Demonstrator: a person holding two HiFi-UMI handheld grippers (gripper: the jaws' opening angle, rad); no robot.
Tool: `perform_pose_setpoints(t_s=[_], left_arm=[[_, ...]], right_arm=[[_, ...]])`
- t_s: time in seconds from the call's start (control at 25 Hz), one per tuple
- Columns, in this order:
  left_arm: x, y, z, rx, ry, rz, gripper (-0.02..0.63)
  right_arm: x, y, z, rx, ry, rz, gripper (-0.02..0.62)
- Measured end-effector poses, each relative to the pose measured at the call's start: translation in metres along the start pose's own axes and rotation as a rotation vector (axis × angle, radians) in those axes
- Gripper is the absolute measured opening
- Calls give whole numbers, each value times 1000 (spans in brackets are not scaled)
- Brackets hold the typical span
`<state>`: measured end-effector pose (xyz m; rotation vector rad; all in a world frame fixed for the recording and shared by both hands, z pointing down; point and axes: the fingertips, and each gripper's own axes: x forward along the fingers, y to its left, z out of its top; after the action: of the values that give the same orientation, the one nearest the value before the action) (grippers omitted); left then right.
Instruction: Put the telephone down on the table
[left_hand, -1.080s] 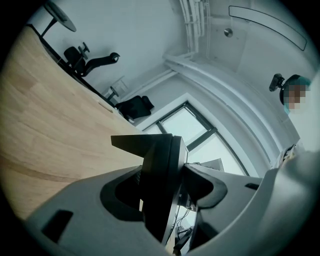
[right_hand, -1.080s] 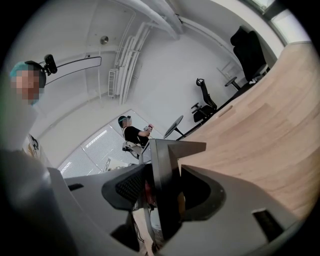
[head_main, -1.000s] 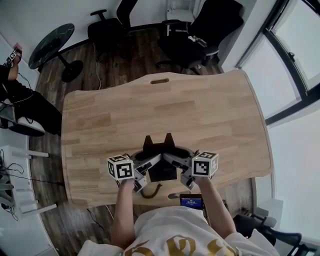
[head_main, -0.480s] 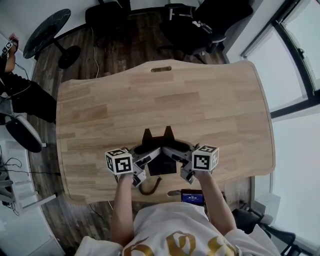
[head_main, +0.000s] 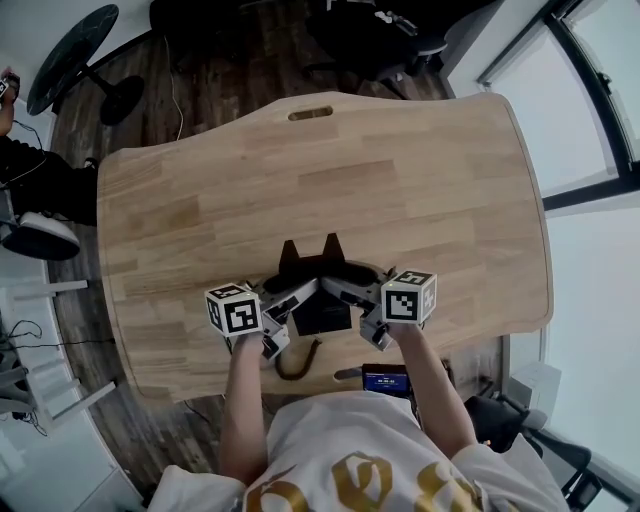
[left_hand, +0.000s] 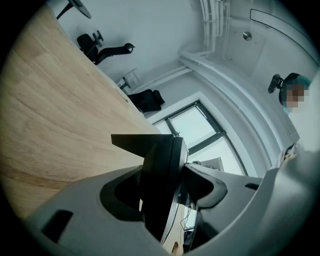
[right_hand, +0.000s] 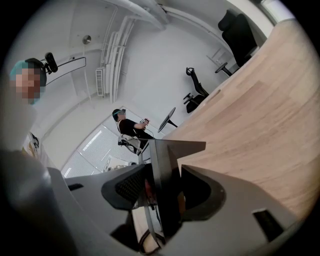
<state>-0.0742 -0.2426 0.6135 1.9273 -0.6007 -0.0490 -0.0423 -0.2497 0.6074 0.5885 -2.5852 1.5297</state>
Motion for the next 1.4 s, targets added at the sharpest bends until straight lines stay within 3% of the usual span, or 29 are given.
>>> perform_pose_setpoints(t_s=[1.4], left_arm=[[32,52,1,-110,27,21,229]], right_arm=[[14,-61,0,134,-17,-41,204]])
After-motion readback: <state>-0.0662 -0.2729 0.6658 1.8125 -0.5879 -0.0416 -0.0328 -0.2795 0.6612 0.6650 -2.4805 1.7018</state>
